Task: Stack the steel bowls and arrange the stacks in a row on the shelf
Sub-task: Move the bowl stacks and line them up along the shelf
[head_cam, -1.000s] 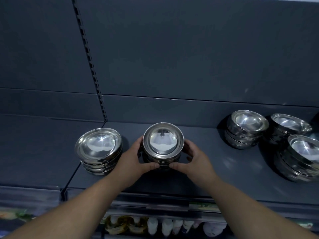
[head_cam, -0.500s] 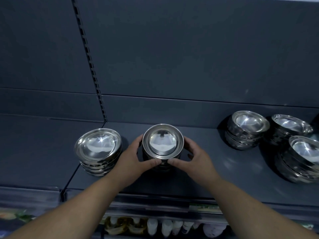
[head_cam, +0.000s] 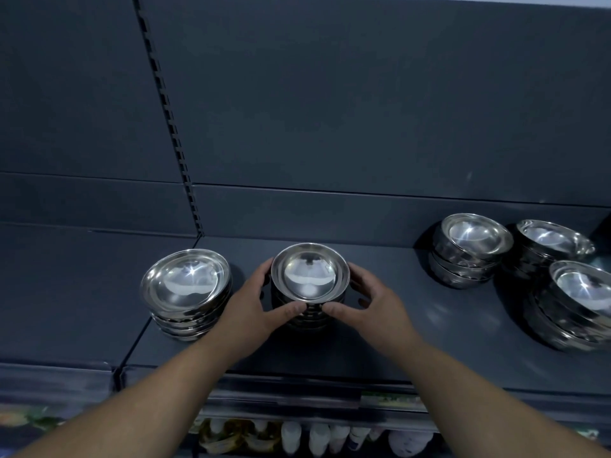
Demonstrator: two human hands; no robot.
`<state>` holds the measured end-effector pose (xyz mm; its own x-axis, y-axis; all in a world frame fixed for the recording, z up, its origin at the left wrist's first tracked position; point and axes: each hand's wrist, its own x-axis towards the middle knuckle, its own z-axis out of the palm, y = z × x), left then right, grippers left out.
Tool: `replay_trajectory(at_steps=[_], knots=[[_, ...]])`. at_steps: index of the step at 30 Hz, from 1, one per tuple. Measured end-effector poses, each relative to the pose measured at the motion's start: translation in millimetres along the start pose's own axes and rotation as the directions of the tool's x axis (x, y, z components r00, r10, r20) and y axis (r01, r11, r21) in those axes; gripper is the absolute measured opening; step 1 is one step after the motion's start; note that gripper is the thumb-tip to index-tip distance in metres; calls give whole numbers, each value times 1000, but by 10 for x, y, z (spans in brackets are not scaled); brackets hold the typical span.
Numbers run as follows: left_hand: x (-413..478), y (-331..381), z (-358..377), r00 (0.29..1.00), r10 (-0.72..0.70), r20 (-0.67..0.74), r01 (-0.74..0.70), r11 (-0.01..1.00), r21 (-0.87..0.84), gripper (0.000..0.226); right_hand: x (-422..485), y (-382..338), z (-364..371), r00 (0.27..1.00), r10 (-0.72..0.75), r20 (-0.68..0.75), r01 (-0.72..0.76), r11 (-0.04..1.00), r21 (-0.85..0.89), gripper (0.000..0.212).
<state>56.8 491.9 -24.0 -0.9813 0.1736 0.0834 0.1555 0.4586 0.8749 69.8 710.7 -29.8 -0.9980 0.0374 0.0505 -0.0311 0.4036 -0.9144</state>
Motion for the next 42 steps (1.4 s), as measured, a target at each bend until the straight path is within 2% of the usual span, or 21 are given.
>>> replay_trajectory(at_steps=[5, 8, 12, 21, 27, 33, 37, 39, 42], knots=[[-34, -109, 60, 997, -65, 31, 65, 998, -25, 99, 1, 131, 26, 995, 64, 71, -66, 997, 31, 109], [-58, -167, 117, 993, -105, 58, 108, 993, -47, 102, -6, 225, 73, 990, 76, 119, -82, 996, 43, 98], [-74, -226, 144, 993, -101, 55, 105, 992, -71, 102, -34, 255, 105, 996, 54, 76, -56, 998, 27, 85], [-196, -260, 100, 993, -90, 71, 96, 991, -92, 96, -208, 239, 121, 997, 58, 41, -59, 998, 13, 85], [-210, -220, 80, 991, -103, 83, 109, 992, -61, 98, -254, 156, 146, 999, 47, 5, -47, 997, -63, 82], [-230, -146, 56, 991, -103, 85, 105, 994, -17, 105, -284, 97, 147, 997, 76, -9, -76, 994, -83, 80], [-276, 36, -2, 995, -94, 41, 93, 995, 34, 122, -329, 81, 65, 991, 128, -40, -132, 983, -126, 85], [-283, 208, -51, 999, -47, -18, 48, 995, 91, 120, -349, 72, -22, 987, 140, -79, -152, 973, -172, 80], [-235, 500, -80, 984, 158, -77, -136, 961, 241, 92, -373, 64, -222, 976, 146, -160, -181, 955, -236, 66]])
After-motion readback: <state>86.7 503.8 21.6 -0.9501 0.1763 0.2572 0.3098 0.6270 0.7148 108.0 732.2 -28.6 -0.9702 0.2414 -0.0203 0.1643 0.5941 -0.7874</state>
